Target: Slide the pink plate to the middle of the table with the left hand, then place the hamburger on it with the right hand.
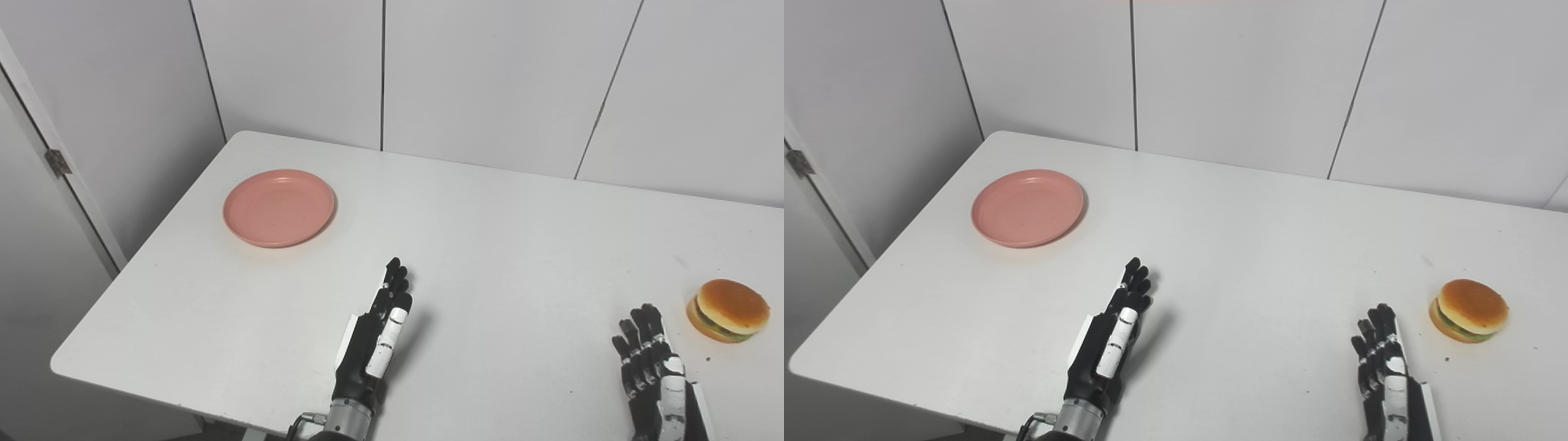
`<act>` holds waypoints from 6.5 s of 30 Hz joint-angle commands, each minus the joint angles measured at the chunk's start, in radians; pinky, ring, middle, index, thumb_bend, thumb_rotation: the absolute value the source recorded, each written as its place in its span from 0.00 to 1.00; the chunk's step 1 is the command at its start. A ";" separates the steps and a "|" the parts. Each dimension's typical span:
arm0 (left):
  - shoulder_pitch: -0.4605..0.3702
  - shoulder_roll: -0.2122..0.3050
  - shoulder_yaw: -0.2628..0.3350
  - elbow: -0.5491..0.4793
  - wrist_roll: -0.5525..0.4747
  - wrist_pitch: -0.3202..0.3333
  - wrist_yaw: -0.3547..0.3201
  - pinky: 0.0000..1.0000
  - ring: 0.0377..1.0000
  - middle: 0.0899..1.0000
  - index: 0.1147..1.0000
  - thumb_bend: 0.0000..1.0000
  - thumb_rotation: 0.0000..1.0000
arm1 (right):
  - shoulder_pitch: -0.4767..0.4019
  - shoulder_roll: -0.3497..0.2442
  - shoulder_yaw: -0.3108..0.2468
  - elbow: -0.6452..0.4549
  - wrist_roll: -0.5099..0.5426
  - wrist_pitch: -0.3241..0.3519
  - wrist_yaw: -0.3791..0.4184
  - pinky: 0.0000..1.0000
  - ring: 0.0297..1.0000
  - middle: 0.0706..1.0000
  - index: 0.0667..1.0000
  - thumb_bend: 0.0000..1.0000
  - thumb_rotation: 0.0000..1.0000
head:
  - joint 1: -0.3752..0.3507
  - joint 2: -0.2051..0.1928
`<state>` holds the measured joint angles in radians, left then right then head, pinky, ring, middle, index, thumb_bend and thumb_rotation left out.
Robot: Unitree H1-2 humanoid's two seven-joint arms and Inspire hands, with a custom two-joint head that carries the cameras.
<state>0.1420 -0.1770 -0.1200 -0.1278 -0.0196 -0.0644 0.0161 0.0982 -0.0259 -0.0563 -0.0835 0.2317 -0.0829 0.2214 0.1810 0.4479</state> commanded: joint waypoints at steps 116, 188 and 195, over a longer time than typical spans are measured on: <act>-0.905 0.705 0.468 1.286 -0.293 -0.404 -0.200 0.96 0.93 0.93 0.93 1.00 0.75 | 0.044 -0.012 0.067 0.056 0.001 0.014 -0.029 0.98 0.95 0.96 0.96 0.83 0.92 | -0.032 0.010; -0.866 0.563 0.388 1.310 -0.262 -0.400 -0.291 0.86 0.92 0.90 0.91 0.95 0.74 | 0.078 -0.017 0.082 -0.024 -0.004 0.061 -0.044 0.95 0.94 0.94 0.95 0.85 0.92 | -0.079 0.051; -0.853 0.545 0.376 1.262 -0.271 -0.396 -0.318 0.82 0.89 0.88 0.90 0.99 0.72 | 0.078 -0.018 0.083 -0.021 -0.008 0.062 -0.049 0.94 0.93 0.94 0.95 0.85 0.91 | -0.080 0.051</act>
<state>-0.6839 0.3631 0.2608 1.1623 -0.2910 -0.4503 -0.2688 0.1151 -0.0442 0.0128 -0.1154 0.2285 -0.0769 0.1747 0.1012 0.4970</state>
